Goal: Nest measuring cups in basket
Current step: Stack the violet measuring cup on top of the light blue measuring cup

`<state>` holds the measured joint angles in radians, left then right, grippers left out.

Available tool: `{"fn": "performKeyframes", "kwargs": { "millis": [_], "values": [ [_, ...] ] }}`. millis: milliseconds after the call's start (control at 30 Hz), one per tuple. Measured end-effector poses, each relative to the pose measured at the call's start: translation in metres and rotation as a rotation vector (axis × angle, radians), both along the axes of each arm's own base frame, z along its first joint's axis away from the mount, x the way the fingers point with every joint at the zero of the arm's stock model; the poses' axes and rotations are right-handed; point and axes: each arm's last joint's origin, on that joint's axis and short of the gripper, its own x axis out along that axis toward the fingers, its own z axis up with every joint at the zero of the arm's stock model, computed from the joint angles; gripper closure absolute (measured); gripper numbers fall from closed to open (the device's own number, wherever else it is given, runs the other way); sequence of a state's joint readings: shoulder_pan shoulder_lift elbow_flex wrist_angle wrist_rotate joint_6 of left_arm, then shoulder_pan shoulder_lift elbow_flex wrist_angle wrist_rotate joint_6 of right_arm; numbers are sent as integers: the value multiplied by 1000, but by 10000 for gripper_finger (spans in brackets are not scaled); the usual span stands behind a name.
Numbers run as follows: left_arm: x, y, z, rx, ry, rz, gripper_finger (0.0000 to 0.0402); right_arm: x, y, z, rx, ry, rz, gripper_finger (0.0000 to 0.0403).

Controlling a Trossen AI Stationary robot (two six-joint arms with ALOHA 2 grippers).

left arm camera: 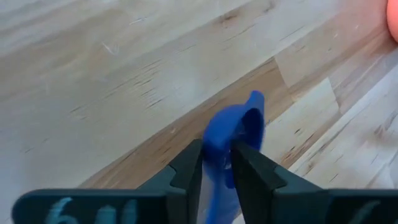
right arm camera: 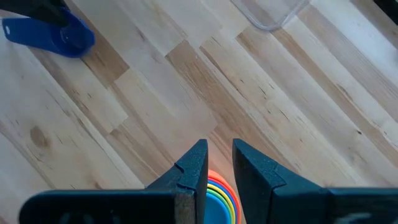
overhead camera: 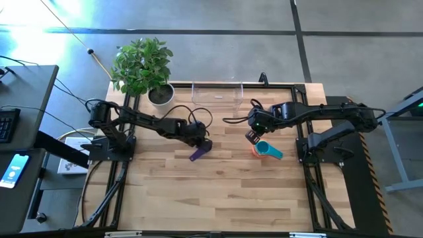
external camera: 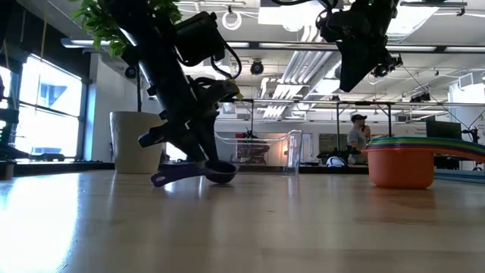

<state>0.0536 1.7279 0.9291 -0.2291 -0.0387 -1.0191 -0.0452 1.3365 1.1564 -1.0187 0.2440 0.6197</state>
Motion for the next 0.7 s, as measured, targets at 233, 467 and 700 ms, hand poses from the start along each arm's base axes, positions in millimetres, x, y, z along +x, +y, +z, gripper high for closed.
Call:
{"fn": "performKeyframes", "kwargs": {
  "millis": [233,467,700],
  "values": [
    [0,4,0,-8,-1,10,299,0,0,0,2,-1,-5,336],
    [-1,12,0,-72,-6,0,285,0,0,0,32,-16,-51,336],
    [-2,13,2,-99,-13,-52,284,5,0,2,37,-71,-51,336]
  ]
}}
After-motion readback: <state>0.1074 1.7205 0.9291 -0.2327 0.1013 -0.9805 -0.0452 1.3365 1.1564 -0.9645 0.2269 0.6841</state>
